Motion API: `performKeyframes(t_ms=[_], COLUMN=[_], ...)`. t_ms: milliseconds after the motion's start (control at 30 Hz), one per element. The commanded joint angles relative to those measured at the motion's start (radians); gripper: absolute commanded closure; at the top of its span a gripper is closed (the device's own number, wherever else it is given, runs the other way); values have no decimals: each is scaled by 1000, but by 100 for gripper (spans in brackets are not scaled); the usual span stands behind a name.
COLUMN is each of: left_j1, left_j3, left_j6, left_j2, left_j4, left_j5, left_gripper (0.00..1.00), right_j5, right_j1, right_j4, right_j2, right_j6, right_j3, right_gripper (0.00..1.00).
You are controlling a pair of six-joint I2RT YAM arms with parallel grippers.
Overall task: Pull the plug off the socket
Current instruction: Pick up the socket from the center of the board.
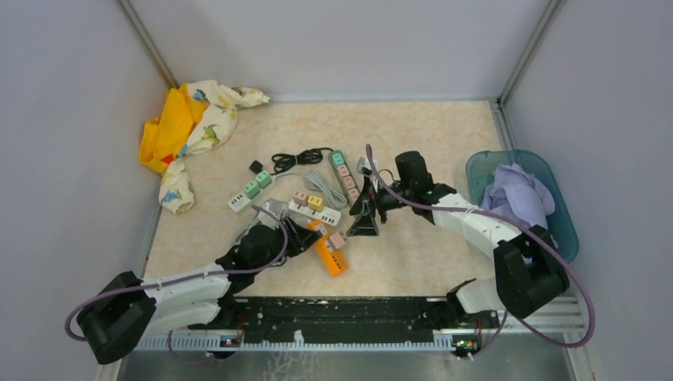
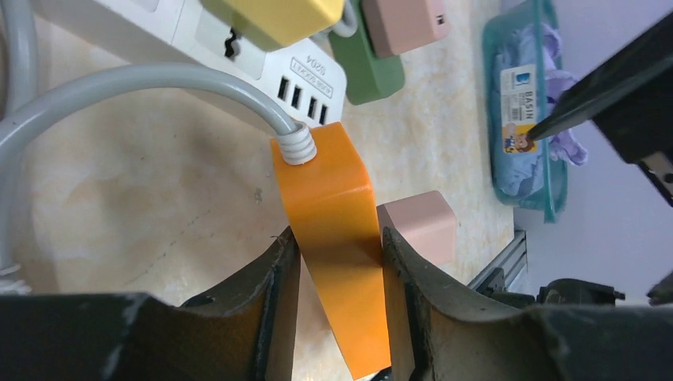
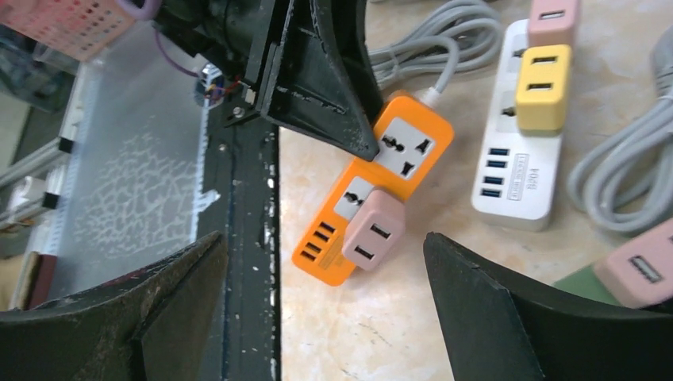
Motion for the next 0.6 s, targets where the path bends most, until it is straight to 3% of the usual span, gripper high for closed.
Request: performKeyframes(t_ms=[0, 133, 467, 567], left_j1=[-4, -4, -5, -6], left_j3=[-97, -136, -145, -147], left_j6=[169, 197, 73, 29], left_j2=[-32, -38, -80, -84], left_j4=[383, 481, 444, 435], left_j5=[-21, -15, -104, -117], left_gripper=[100, 100, 100, 100], right_j5=[-128, -46, 240, 342], right_j1=[-2, 15, 141, 170], right_j4=[224, 241, 281, 291], right_j2=[-38, -36, 5, 12], right_j6=[126, 135, 196, 208], right_j3=[-69, -95, -116, -121], right_gripper=[6, 6, 6, 1])
